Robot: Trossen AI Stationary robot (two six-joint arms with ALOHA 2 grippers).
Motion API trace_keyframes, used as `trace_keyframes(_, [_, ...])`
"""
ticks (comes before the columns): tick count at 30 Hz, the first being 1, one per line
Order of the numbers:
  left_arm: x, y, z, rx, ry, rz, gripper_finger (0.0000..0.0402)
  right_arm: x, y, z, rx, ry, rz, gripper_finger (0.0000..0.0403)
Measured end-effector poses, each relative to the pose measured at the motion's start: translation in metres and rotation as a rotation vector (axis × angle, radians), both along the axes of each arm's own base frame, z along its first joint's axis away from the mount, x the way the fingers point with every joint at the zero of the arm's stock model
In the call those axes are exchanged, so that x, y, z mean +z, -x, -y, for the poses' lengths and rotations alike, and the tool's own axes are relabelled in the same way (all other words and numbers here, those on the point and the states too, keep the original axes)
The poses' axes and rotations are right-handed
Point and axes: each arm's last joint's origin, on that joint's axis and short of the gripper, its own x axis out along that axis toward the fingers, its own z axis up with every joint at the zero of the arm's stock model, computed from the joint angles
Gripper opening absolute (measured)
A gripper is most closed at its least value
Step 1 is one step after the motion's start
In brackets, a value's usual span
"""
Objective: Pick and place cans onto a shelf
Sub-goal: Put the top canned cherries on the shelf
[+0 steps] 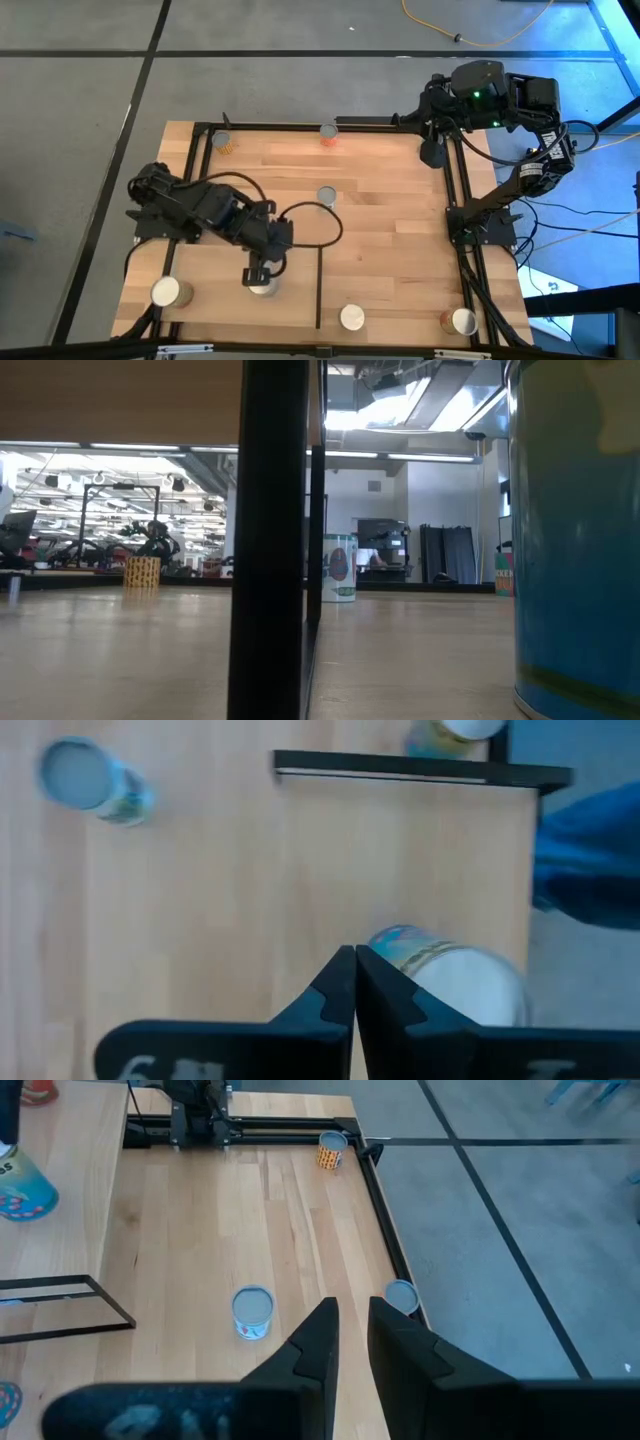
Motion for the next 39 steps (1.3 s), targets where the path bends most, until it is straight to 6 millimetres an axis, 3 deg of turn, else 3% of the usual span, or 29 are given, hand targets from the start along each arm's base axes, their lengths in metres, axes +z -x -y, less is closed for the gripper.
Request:
trace_keyframes(8, [-0.018, -0.02, 0.01, -0.099, 0.058, -0.057, 0.0, 0.0, 0.0, 0.0, 0.001, 0.002, -0.001, 0.0059])
trace_keyframes(14, [-0.021, -0.023, 0.012, -0.111, 0.058, -0.053, 0.0, 0.0, 0.0, 0.0, 0.002, 0.002, -0.001, 0.0059])
trace_keyframes(25, [-0.047, -0.022, 0.019, -0.105, 0.05, -0.166, 0.0, 0.0, 0.0, 0.0, 0.003, 0.002, -0.001, 0.0059])
trace_keyframes(39, [-0.049, -0.011, 0.036, -0.066, 0.089, -0.227, 0.0, 0.0, 0.0, 0.0, 0.002, 0.002, -0.001, 0.0059])
